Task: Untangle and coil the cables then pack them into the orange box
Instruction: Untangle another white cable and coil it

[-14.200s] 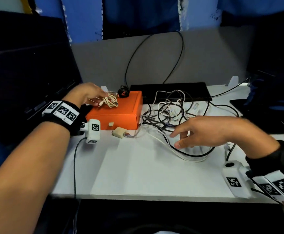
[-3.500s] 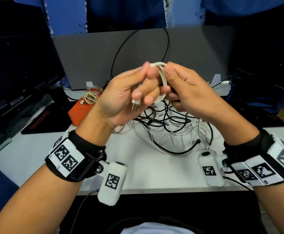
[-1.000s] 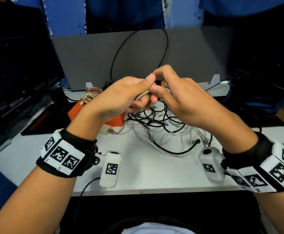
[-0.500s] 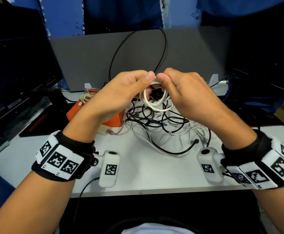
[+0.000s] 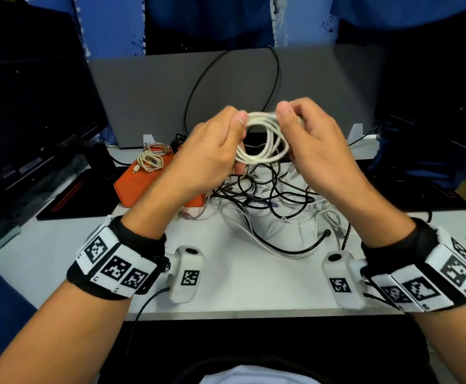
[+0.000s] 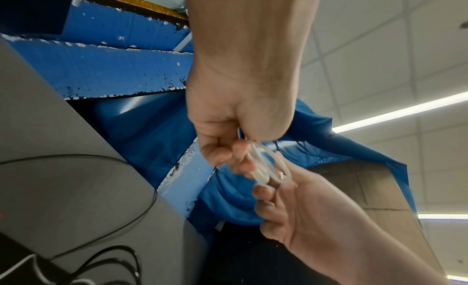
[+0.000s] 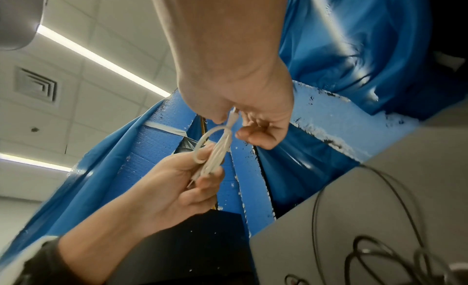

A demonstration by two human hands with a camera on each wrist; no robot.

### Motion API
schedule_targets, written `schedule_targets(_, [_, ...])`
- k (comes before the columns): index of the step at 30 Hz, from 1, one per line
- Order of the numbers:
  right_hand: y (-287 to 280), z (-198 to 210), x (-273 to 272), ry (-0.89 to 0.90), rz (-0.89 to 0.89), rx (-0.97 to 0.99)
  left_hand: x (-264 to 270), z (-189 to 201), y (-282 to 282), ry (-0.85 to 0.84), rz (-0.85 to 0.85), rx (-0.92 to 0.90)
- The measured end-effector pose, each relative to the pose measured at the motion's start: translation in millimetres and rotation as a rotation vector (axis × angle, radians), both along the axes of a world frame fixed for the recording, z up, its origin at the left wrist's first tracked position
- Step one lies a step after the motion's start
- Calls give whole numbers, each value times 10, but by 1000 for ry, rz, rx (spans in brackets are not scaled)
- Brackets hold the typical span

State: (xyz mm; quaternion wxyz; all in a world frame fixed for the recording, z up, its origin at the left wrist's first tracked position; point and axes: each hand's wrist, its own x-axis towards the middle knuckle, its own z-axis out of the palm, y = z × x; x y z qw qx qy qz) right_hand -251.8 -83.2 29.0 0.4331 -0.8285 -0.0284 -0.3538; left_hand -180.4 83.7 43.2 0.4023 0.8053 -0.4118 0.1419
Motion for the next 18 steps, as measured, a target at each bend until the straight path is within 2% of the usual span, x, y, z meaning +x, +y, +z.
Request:
schedule_targets(3, [133,-85,47,162,157,309,63,-76,-78,33,85,-233])
schedule_targets(5, [218,-121,49,168,236,390,48,-129,-155,94,81,-293])
schedule_targets(8, [223,-130,43,90,249,369,3,-187,-235,231,-57,-381])
schedule_targets(10, [180,-132,53,112,249,364,5,-208,-236,244,-99,-373])
schedule_targets(15, [139,-104,13,155,292,356,13,-238,-247,229,-17,-314])
schedule_targets(18, [204,-115,0,101,245,216,-13,-258,-276,237,17,-352])
